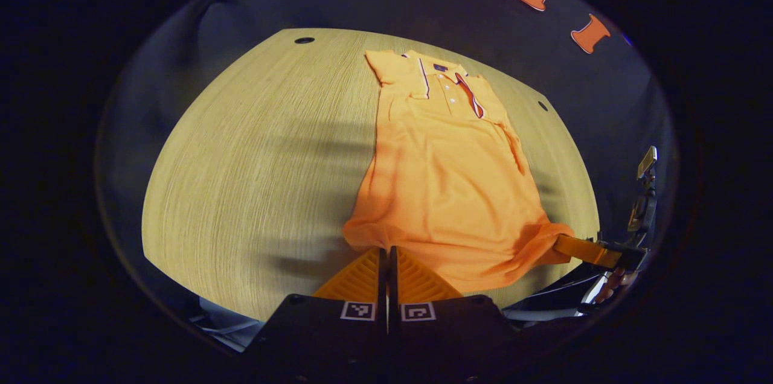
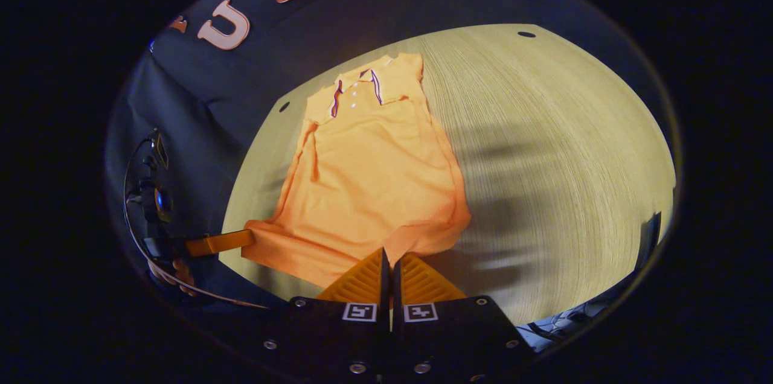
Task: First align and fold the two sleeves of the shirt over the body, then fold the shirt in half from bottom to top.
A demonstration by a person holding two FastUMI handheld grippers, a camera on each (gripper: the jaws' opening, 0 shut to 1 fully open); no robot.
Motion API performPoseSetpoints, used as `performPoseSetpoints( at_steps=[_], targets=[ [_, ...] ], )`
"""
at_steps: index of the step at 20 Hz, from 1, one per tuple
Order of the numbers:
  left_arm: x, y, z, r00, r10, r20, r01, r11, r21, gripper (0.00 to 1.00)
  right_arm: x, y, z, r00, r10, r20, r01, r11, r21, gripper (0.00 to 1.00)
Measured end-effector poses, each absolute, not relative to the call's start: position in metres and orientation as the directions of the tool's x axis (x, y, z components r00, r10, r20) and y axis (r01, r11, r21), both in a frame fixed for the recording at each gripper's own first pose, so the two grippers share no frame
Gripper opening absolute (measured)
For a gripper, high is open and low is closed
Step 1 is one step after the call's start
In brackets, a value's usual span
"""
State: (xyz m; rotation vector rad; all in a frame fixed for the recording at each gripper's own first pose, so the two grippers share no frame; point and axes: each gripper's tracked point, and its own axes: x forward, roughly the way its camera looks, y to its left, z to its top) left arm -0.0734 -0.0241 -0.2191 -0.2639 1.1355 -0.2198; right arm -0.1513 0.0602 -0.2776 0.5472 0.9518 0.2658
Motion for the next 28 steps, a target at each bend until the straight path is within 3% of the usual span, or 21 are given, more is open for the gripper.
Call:
performPoseSetpoints(
  at_steps=[8, 28],
  targets=[
    [-0.003, -0.038, -0.182, 0.514, -0.333, -0.790, 0.107, 0.939, -0.326, 0.01, -0.087, 0.049, -0.238, 0.660, 0.443, -0.607, -0.035, 0.825, 0.564, 0.02],
    [0.253, -0.030, -0.167, 0.611, -0.342, -0.714, 0.136, 0.934, -0.331, 0.01, 0.143, 0.036, -0.217, 0.735, 0.319, -0.599, -0.027, 0.895, 0.445, 0.02]
  ],
)
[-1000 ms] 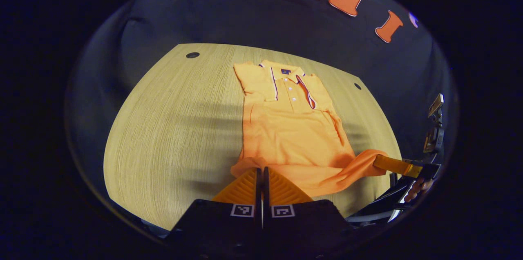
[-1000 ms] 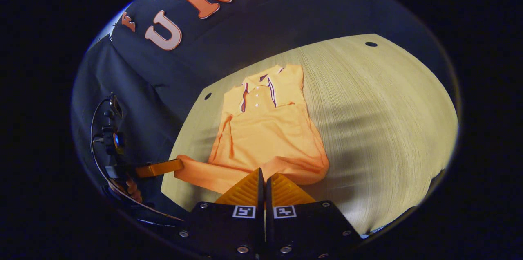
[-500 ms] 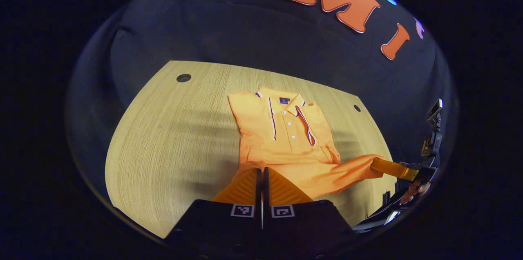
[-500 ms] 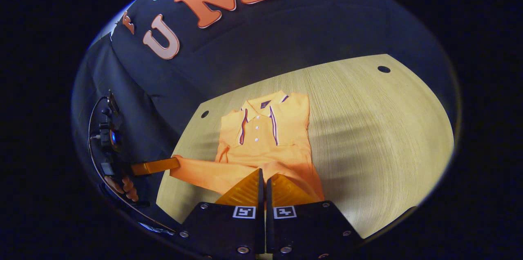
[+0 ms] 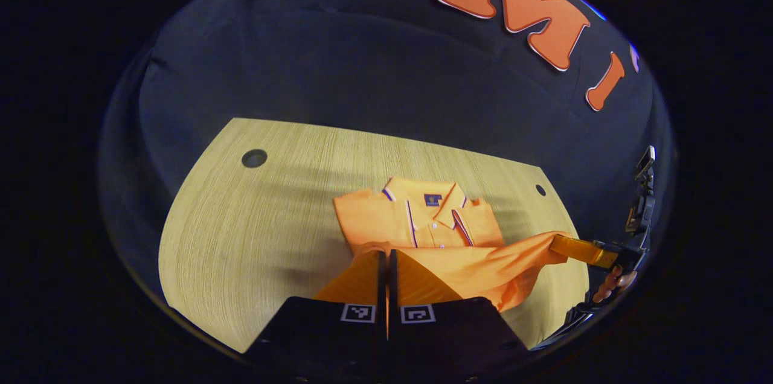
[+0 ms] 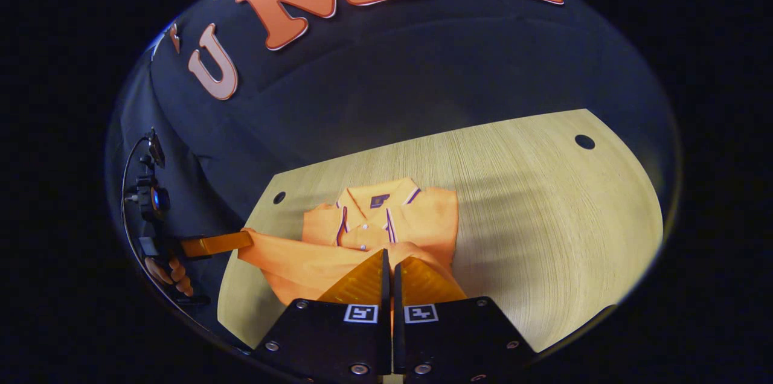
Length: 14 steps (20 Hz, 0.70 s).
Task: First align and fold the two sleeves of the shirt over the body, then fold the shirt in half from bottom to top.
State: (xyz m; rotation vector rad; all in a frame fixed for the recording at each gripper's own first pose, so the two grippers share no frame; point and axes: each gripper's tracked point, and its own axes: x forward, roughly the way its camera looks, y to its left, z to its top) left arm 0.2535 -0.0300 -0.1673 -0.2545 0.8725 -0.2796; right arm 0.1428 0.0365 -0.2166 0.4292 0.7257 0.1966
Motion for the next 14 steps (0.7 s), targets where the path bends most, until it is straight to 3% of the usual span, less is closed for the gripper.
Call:
performPoseSetpoints(
  at_steps=[5, 14],
  targets=[
    [0.308, -0.034, -0.176, 0.635, -0.328, -0.699, 0.124, 0.937, -0.327, 0.01, 0.201, 0.034, -0.223, 0.728, 0.307, -0.613, -0.007, 0.898, 0.441, 0.02],
    [0.385, -0.038, -0.228, 0.665, -0.249, -0.705, 0.207, 0.967, -0.147, 0.01, 0.268, 0.036, -0.282, 0.650, 0.270, -0.710, 0.091, 0.900, 0.426, 0.02]
  ],
)
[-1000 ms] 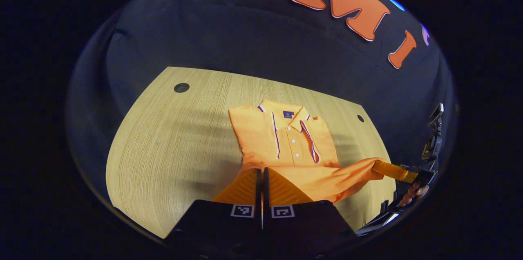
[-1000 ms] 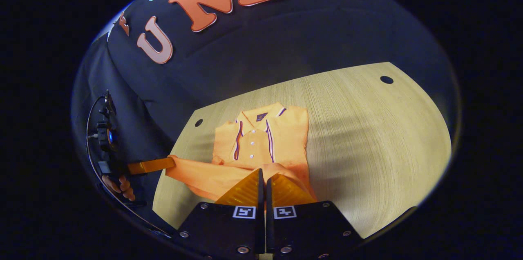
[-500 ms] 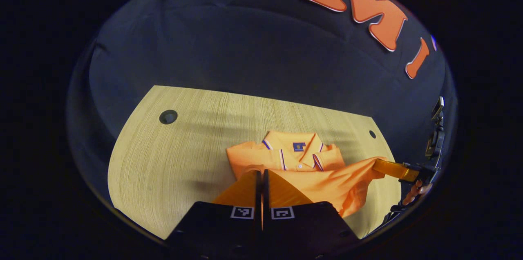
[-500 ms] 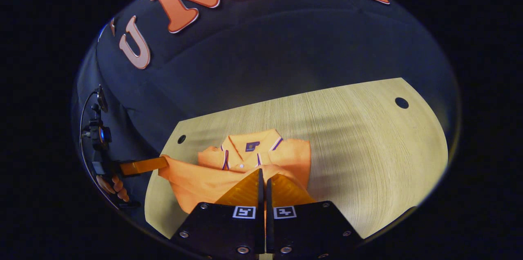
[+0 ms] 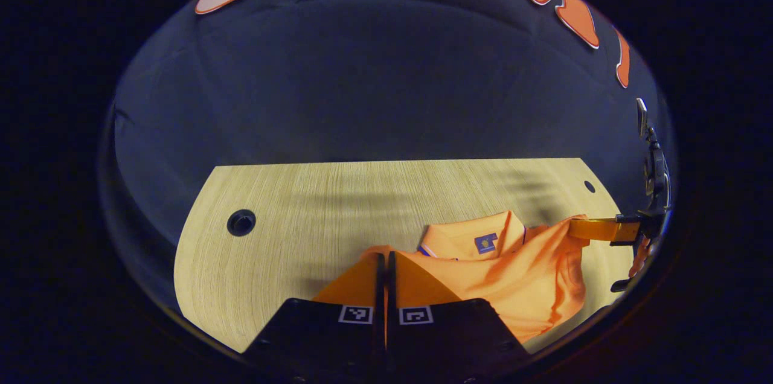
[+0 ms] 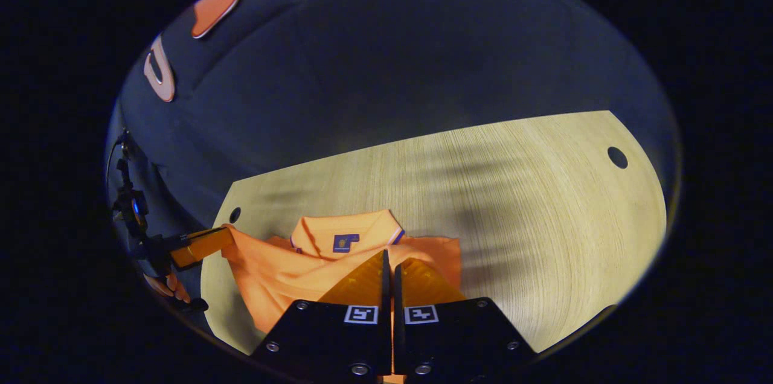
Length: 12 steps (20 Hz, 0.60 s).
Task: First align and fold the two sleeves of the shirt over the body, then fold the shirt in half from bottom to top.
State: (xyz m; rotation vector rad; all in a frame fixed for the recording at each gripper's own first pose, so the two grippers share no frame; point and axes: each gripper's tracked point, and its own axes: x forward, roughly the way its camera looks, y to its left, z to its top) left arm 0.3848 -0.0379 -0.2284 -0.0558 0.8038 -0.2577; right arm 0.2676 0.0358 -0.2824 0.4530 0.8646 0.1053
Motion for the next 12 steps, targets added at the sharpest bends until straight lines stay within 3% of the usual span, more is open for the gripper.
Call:
performPoseSetpoints(
  at_steps=[2, 3, 5, 6, 7, 10, 12],
  targets=[
    [0.389, -0.040, -0.231, 0.672, -0.254, -0.696, 0.220, 0.965, -0.139, 0.08, 0.273, 0.036, -0.281, 0.650, 0.293, -0.701, 0.130, 0.866, 0.482, 0.09],
    [0.394, -0.040, -0.232, 0.681, -0.255, -0.687, 0.224, 0.965, -0.136, 0.10, 0.283, 0.033, -0.278, 0.673, 0.290, -0.681, 0.136, 0.856, 0.499, 0.19],
    [0.399, -0.035, -0.233, 0.691, -0.232, -0.684, 0.222, 0.969, -0.104, 0.25, 0.293, 0.027, -0.267, 0.712, 0.283, -0.643, 0.136, 0.842, 0.522, 0.43],
    [0.396, -0.034, -0.237, 0.682, -0.224, -0.697, 0.223, 0.970, -0.093, 0.41, 0.294, 0.023, -0.264, 0.714, 0.278, -0.643, 0.139, 0.843, 0.520, 0.51],
    [0.392, -0.030, -0.234, 0.677, -0.204, -0.707, 0.215, 0.974, -0.075, 0.43, 0.293, 0.018, -0.264, 0.721, 0.266, -0.640, 0.142, 0.848, 0.511, 0.64],
    [0.392, -0.018, -0.215, 0.711, -0.162, -0.684, 0.172, 0.984, -0.054, 1.00, 0.286, 0.001, -0.259, 0.728, 0.231, -0.645, 0.136, 0.874, 0.466, 0.84],
    [0.387, -0.014, -0.196, 0.736, -0.160, -0.658, 0.155, 0.986, -0.067, 1.00, 0.280, -0.004, -0.244, 0.746, 0.210, -0.631, 0.106, 0.899, 0.424, 0.90]
  ],
)
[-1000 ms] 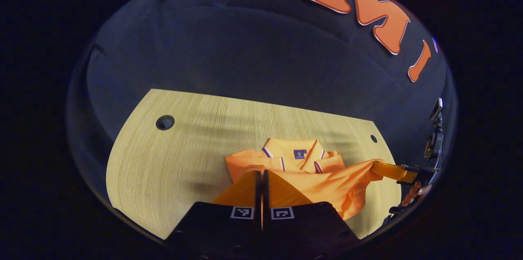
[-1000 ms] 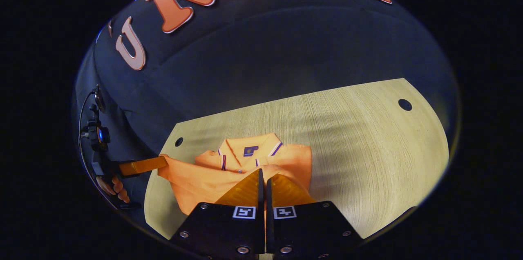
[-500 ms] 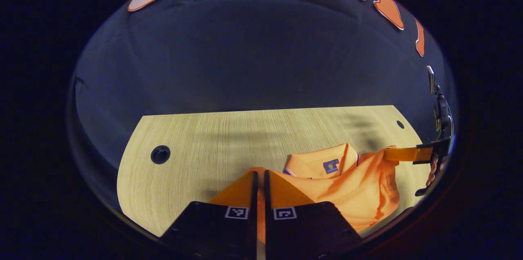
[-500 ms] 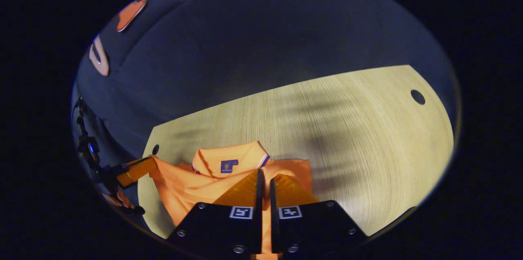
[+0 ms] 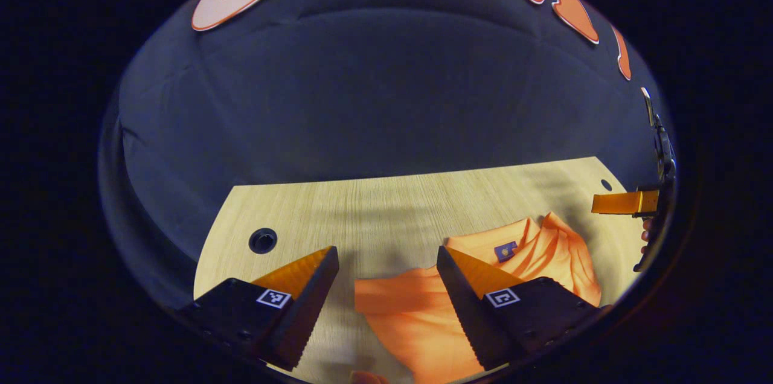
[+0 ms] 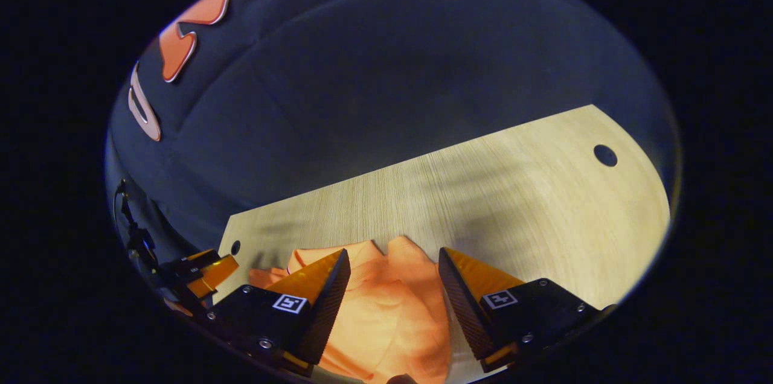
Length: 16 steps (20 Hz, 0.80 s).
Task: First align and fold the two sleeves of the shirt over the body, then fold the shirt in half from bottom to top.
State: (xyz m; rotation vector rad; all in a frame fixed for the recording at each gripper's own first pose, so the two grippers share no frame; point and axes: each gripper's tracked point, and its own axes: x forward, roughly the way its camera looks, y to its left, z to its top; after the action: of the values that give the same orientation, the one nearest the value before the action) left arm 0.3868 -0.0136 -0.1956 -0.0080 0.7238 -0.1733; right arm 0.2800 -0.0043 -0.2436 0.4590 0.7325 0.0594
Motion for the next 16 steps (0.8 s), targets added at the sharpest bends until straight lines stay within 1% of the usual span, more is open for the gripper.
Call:
performPoseSetpoints(
  at_steps=[2, 3, 5, 7, 10, 11, 13, 16],
  targets=[
    [0.382, -0.010, -0.167, 0.773, -0.165, -0.613, 0.131, 0.986, -0.101, 1.00, 0.271, -0.009, -0.224, 0.776, 0.183, -0.603, 0.060, 0.931, 0.359, 0.93],
    [0.381, -0.006, -0.151, 0.798, -0.168, -0.578, 0.118, 0.985, -0.123, 1.00, 0.265, -0.012, -0.212, 0.793, 0.167, -0.586, 0.038, 0.946, 0.322, 0.96],
    [0.374, 0.000, -0.120, 0.834, -0.176, -0.523, 0.111, 0.982, -0.153, 1.00, 0.252, -0.011, -0.192, 0.823, 0.150, -0.547, -0.002, 0.965, 0.263, 0.97],
    [0.353, -0.003, -0.094, 0.853, -0.194, -0.485, 0.130, 0.978, -0.164, 1.00, 0.234, -0.006, -0.166, 0.856, 0.162, -0.491, -0.053, 0.972, 0.229, 0.98],
    [0.325, -0.007, -0.048, 0.908, -0.212, -0.361, 0.172, 0.975, -0.140, 0.98, 0.207, -0.003, -0.135, 0.894, 0.164, -0.418, -0.091, 0.978, 0.189, 0.99],
    [0.316, -0.011, -0.036, 0.917, -0.216, -0.336, 0.179, 0.974, -0.139, 0.97, 0.197, -0.002, -0.127, 0.901, 0.165, -0.402, -0.096, 0.978, 0.187, 0.98],
    [0.282, -0.022, -0.018, 0.910, -0.250, -0.330, 0.198, 0.963, -0.183, 0.97, 0.178, -0.004, -0.110, 0.915, 0.167, -0.367, -0.101, 0.976, 0.193, 0.99],
    [0.252, -0.024, -0.003, 0.923, -0.215, -0.319, 0.179, 0.974, -0.138, 0.98, 0.150, -0.003, -0.091, 0.931, 0.169, -0.322, -0.104, 0.972, 0.210, 0.98]
  ],
)
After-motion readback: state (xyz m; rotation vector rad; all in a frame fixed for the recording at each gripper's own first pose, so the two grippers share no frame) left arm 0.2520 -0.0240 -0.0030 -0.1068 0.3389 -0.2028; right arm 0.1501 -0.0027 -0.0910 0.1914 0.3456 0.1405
